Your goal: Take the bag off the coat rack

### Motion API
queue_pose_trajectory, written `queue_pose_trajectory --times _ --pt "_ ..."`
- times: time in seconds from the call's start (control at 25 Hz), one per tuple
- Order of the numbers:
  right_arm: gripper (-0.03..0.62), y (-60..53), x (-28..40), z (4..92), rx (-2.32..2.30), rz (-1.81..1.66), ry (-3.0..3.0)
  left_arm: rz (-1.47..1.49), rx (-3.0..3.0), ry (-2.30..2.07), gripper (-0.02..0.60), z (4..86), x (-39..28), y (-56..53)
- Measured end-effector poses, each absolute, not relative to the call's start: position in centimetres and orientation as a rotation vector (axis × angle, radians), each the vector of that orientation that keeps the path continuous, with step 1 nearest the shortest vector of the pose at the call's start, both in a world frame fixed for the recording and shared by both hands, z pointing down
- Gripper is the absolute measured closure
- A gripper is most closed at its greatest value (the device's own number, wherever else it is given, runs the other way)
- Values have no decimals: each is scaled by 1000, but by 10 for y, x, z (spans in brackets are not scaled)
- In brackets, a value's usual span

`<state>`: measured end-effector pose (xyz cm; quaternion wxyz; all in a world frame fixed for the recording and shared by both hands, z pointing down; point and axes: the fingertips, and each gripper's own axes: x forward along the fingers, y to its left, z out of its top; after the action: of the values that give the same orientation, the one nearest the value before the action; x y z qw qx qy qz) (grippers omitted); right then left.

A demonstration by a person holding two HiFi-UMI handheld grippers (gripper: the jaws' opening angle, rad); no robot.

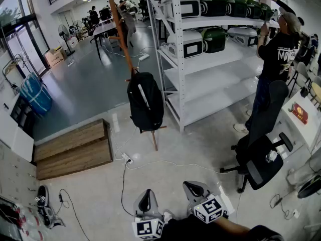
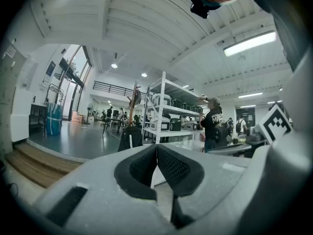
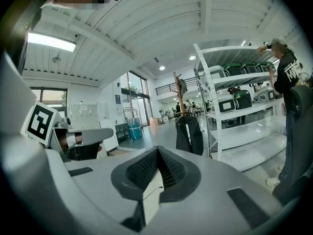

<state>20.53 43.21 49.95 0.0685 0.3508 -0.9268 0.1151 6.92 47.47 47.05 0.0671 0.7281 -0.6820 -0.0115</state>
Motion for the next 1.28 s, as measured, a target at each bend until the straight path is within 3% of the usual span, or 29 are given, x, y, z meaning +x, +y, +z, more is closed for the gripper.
queue_pose_trajectory --times 0.72,1.28 --pt "583 434 183 499 1070 373 -2784 -49 2205 -2046 566 469 46 477" --pt "583 448 124 501 1104 372 -2772 -49 2229 -2014 566 472 -6 491"
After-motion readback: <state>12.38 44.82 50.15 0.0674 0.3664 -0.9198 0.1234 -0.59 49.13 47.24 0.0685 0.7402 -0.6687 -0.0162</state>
